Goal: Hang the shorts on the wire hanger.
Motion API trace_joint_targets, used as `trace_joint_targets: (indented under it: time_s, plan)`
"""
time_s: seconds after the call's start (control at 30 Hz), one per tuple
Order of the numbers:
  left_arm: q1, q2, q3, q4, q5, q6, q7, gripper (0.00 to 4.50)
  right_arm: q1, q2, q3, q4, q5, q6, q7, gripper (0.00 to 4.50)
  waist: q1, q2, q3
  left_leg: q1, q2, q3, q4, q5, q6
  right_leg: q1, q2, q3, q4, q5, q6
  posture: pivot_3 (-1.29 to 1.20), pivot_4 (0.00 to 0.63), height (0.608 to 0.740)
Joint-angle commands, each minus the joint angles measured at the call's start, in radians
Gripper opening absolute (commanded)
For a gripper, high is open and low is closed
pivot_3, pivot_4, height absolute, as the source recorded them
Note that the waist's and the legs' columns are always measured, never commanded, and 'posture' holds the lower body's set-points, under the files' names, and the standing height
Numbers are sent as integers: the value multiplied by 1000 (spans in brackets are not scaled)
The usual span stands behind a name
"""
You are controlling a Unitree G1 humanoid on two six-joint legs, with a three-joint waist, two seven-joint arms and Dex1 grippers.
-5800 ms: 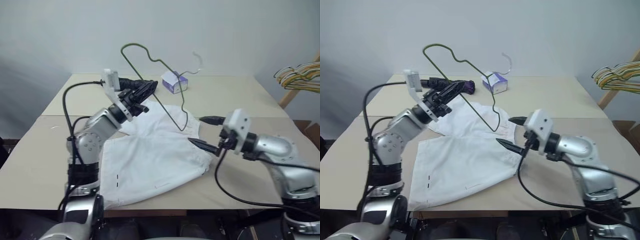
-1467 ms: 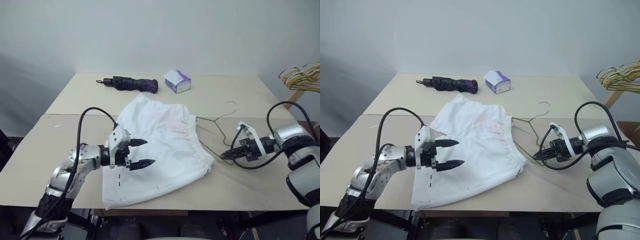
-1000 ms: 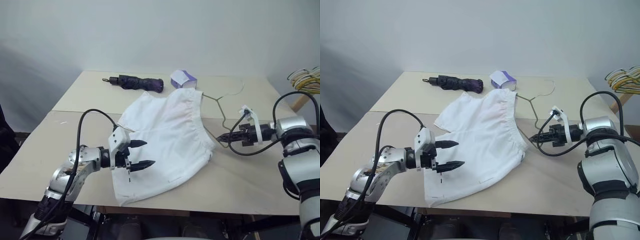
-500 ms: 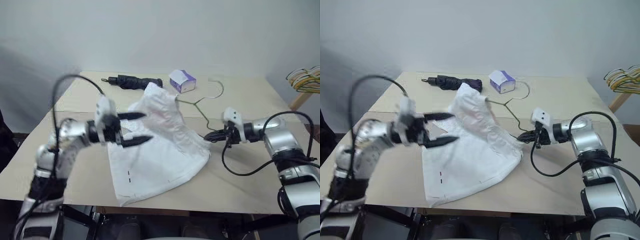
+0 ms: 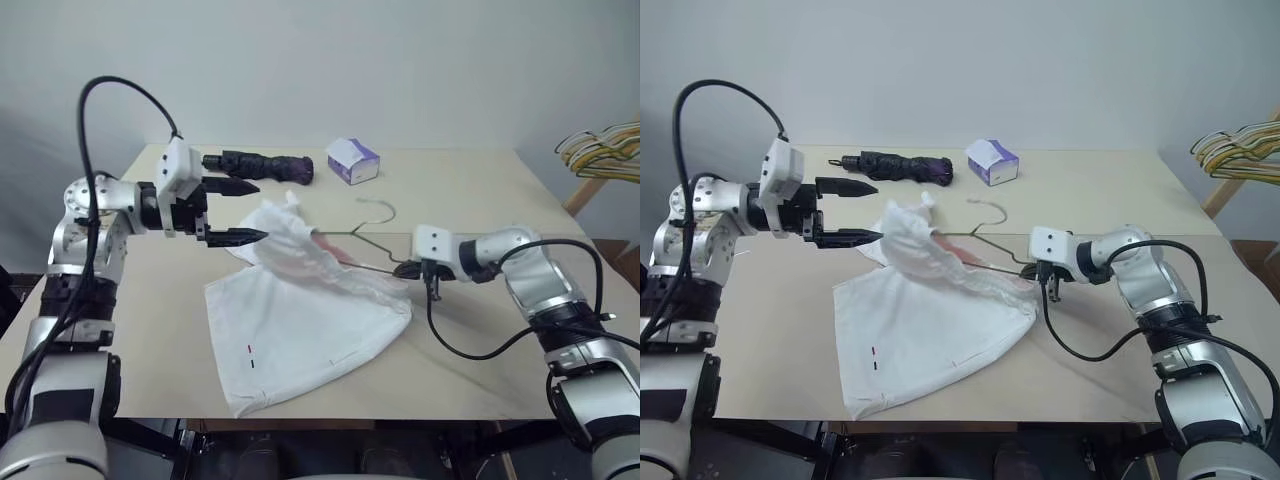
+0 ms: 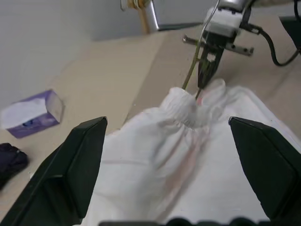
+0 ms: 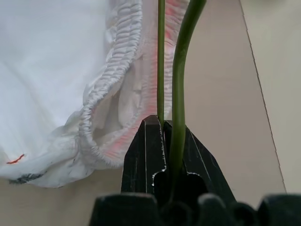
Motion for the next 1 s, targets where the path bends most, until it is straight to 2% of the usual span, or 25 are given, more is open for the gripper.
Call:
trace_joint_targets:
  time_s: [0.03, 0.27, 0.47, 0.57, 0.63, 0.9, 0.97, 1.0]
  plan:
    - [-82, -16, -43, 96, 75, -105, -58, 4479, -49, -9, 3, -92, -20, 49, 21, 0, -3, 0, 0, 0, 0, 0, 0, 0, 0, 0, 0, 0, 0, 0, 0, -49, 0, 740]
    - [-142, -74, -106, 199, 144, -171, -147, 4479, -68, 1, 15, -184, -28, 178, 53, 0, -10, 0, 0, 0, 1, 0, 1, 0, 0, 0, 1, 0, 1, 0, 0, -62, 0, 740]
    - [-172, -147, -105, 244, 148, -119, -147, 4479, -70, -3, 28, -226, -53, 229, 52, 0, -18, 0, 0, 0, 1, 0, 1, 0, 0, 0, 1, 0, 2, 0, 0, -74, 0, 740]
    - [-179, -162, -120, 274, 178, -133, -153, 3914, -62, -5, 29, -243, -49, 243, 62, 0, -28, 0, 0, 0, 1, -1, 2, 0, 0, 0, 1, 0, 2, 0, 0, -76, 0, 740]
    - [-184, -173, -122, 294, 187, -119, -157, 3370, -58, -7, 32, -251, -51, 241, 63, 0, -31, 0, 0, 0, 1, -1, 2, 0, 0, 0, 1, 0, 2, 0, 0, -76, 0, 740]
    - [-184, -206, -156, 359, 268, -170, -124, 601, -66, 4, 27, -286, -50, 277, 56, 0, -33, 0, 0, -1, 1, -1, 3, 0, 0, -1, 1, 0, 4, 0, 0, -90, 0, 740]
    - [-186, -210, -151, 364, 273, -171, -116, 40, -66, 4, 25, -288, -50, 280, 54, 0, -33, 0, 0, -1, 1, -1, 3, 0, 1, -1, 1, 0, 4, 0, 0, -90, 0, 740]
    - [-187, -211, -149, 365, 276, -176, -113, 17, -66, 3, 25, -288, -50, 282, 54, 0, -33, 0, 0, -1, 1, -1, 4, 0, 1, -1, 1, 0, 4, 0, 0, -90, 0, 740]
